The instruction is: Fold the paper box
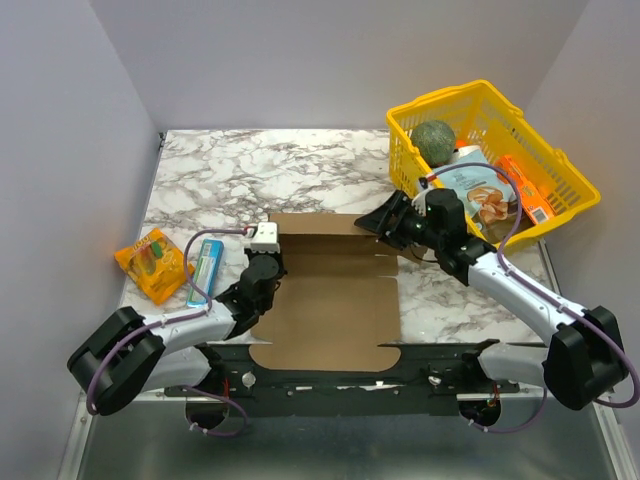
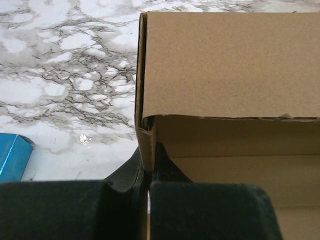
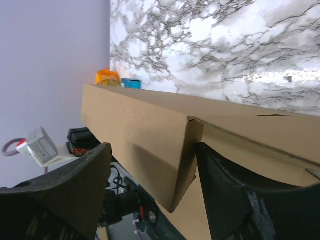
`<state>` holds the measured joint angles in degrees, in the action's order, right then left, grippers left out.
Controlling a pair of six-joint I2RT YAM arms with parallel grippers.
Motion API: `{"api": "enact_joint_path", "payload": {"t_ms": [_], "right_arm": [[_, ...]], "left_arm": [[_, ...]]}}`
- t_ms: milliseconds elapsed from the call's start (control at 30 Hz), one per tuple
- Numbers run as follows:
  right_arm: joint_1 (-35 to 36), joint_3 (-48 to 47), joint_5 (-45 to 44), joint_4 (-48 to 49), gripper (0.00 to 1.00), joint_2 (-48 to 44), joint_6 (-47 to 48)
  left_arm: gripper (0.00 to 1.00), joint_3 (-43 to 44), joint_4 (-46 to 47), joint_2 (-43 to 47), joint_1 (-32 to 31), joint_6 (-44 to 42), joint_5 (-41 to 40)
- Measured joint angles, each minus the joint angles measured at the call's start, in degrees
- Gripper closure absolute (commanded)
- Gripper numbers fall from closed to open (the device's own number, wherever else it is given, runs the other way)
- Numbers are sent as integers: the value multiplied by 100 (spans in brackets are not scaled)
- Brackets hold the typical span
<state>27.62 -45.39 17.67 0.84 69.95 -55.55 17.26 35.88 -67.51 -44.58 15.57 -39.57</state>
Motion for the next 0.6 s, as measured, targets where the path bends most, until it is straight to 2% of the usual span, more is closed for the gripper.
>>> {"api": "enact_joint_path", "payload": {"t_ms": [233, 600], "right_arm": [[-11, 116, 63, 474, 37, -103, -457], [-20, 343, 166, 1095, 59, -225, -918]], "left_arm": [[100, -35, -92, 306, 26, 31, 2], [100, -72, -179, 570, 26, 74, 20]]}}
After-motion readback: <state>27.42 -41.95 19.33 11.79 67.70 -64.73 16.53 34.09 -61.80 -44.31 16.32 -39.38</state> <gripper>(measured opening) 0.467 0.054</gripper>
